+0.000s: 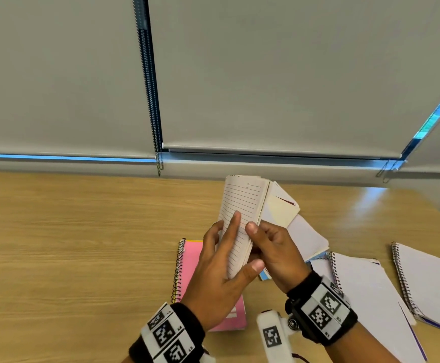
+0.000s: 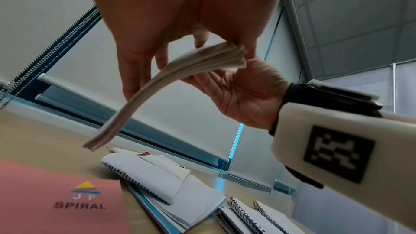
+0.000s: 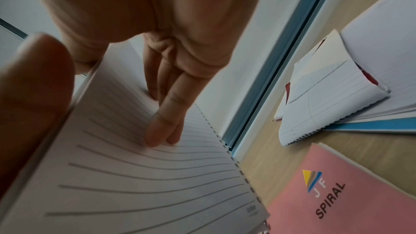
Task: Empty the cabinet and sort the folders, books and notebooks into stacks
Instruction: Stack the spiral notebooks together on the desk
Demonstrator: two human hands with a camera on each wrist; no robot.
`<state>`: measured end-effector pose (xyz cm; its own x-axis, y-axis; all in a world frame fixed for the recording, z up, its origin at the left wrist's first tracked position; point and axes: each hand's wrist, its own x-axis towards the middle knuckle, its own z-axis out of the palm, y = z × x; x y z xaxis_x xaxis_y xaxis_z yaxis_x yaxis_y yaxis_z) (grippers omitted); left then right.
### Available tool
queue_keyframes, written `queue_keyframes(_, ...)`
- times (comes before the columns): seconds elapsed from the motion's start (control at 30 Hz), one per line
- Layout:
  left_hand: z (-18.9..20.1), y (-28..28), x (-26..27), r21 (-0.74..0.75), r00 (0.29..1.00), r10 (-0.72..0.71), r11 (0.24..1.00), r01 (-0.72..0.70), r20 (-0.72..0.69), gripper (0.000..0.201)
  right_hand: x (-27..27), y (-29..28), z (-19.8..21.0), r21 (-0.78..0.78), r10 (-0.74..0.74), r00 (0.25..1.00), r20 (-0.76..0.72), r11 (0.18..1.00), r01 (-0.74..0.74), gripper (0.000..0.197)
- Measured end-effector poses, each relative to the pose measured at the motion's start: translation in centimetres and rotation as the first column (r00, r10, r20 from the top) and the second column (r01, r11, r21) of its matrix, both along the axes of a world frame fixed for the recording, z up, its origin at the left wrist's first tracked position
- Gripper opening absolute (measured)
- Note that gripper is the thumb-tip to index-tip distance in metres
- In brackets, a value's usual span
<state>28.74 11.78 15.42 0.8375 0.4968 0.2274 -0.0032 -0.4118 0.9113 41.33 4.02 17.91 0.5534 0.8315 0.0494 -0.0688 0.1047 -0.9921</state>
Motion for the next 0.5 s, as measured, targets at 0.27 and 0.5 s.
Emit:
queue_keyframes(0.27,0.5,0.7,0.4,-0.032,0.999,0.016,0.999,-0.014,0.052,0.079,0.3,0.6,0.1,0.036,-0.01,1.0,-0.011,0.999,0.011,0.081)
queue_keyframes(0.5,0.7,1.1,0.7,-0.032,0.996,0.033,0.999,-0.031,0.083,0.08,0.0,1.0,1.0,0.052,-0.013,1.0,-0.006,0.999,0.013,0.078)
